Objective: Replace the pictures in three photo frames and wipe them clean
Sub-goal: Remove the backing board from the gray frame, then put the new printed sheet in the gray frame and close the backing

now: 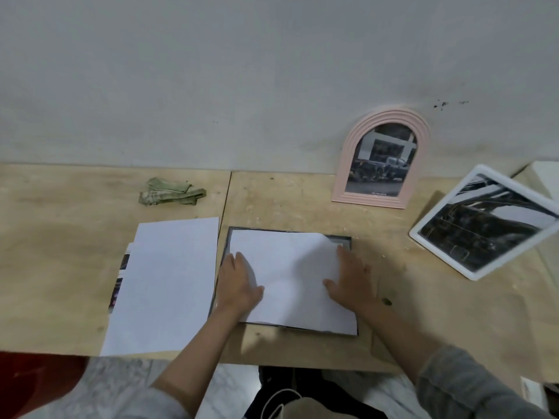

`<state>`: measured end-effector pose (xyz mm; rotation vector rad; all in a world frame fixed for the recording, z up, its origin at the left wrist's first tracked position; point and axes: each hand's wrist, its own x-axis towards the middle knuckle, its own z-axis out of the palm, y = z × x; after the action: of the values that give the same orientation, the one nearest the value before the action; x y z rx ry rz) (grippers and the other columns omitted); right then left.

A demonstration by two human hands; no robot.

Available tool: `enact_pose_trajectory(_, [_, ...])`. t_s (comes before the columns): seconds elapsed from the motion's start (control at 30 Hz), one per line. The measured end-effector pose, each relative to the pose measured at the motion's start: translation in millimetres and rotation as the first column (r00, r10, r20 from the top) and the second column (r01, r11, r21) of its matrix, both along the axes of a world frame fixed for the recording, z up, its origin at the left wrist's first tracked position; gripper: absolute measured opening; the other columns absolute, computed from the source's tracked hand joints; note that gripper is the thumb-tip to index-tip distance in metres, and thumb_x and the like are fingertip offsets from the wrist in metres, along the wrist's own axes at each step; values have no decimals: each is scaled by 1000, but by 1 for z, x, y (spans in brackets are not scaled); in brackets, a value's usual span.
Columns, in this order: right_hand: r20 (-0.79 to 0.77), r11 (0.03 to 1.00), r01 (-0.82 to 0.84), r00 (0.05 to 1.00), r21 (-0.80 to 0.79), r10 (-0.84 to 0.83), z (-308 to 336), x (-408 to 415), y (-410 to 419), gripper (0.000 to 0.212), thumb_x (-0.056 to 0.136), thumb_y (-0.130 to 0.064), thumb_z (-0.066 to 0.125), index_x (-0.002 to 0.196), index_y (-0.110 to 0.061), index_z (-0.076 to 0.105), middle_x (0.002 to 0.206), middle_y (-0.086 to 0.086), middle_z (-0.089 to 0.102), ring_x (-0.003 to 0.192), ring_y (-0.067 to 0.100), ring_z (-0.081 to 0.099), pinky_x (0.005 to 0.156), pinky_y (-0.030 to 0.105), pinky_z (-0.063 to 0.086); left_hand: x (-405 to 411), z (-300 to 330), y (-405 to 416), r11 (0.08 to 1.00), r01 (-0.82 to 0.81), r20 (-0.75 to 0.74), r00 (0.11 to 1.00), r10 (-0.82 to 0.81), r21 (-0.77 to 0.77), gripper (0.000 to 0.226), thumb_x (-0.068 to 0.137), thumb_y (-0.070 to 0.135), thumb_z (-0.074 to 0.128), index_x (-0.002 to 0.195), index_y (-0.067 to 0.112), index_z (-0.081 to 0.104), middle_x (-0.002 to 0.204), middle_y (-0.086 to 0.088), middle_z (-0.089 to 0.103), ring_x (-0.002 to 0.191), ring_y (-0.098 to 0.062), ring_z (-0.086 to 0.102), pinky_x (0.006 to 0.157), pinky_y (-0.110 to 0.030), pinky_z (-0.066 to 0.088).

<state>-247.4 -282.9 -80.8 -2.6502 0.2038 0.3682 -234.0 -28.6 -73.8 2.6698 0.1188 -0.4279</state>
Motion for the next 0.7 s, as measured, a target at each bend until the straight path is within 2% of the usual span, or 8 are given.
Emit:
enact_pose_trajectory(0.1, [120, 984, 37, 991, 172, -59, 7, -8, 7, 82, 78, -23, 63, 147, -6, 21, 144, 14, 37, 131, 31, 38, 107, 40, 29, 0, 9, -6, 996, -72, 3, 997, 72, 49, 99, 69, 40, 77, 143, 7, 20, 139, -15, 30, 128, -33, 33, 98, -39, 41])
enact_pose_trajectory(0.23, [138, 897, 249, 938, 366, -317, 8, -15, 5, 77, 74, -11, 71, 139, -9, 31, 130, 10, 44, 118, 25, 46, 95, 29, 39, 4, 18, -10, 972, -194, -37, 979, 201, 135, 108, 62, 46, 82, 143, 9, 21, 132, -16, 38, 120, -34, 41, 89, -40, 46])
enact_pose_trajectory(0.3, [98, 815, 372, 884, 445, -457, 12, -14, 3, 56, 71, -9, 72, 118, -12, 42, 110, 6, 54, 102, 24, 55, 80, 31, 47, 7, 20, -7, 953, -280, -40, 957, 286, 117, 105, 61, 47, 82, 141, 8, 27, 129, -15, 44, 119, -34, 45, 89, -40, 45])
enact_pose_trajectory(0.37, [-26, 725, 488, 837, 487, -546, 18, -13, -2, 37, 73, -7, 72, 100, -12, 46, 93, 1, 56, 84, 20, 59, 62, 26, 43, 11, 23, -4, 938, -337, -35, 939, 341, 81, 83, 63, 47, 80, 127, 9, 43, 120, -10, 54, 114, -32, 51, 85, -38, 45])
enact_pose_trajectory(0.43, [-109, 707, 504, 844, 496, -526, 19, -13, -7, 19, 79, -8, 68, 92, -8, 54, 85, 2, 58, 73, 17, 56, 55, 24, 41, 14, 25, 0, 921, -387, -32, 921, 388, 48, 52, 68, 45, 77, 99, 12, 52, 100, -5, 60, 101, -29, 58, 76, -34, 44])
enact_pose_trajectory(0.5, [-106, 735, 456, 876, 502, -471, 17, -16, -12, 8, 85, -10, 63, 83, -6, 57, 78, 6, 59, 70, 21, 57, 55, 26, 41, 13, 24, 2, 899, -437, -41, 899, 437, -17, 38, 74, 41, 73, 83, 14, 48, 84, -1, 56, 88, -27, 57, 71, -31, 39])
enact_pose_trajectory(0.6, [-75, 731, 424, 885, 534, -459, 20, -17, -16, 6, 91, -10, 57, 85, -10, 55, 77, 3, 58, 70, 18, 56, 56, 24, 41, 12, 23, 4, 853, -465, -37, 882, 470, -235, 35, 82, 25, 68, 68, 13, 38, 66, 0, 43, 71, -25, 46, 56, -29, 32])
enact_pose_trajectory(0.7, [-34, 704, 436, 861, 560, -507, 24, -9, -20, 5, 90, -11, 57, 86, -8, 56, 78, 6, 60, 70, 19, 56, 59, 28, 43, 10, 31, 8, 819, -471, 24, 862, 506, -326, 38, 86, 14, 63, 61, 12, 35, 60, -1, 39, 58, -21, 41, 49, -28, 27])
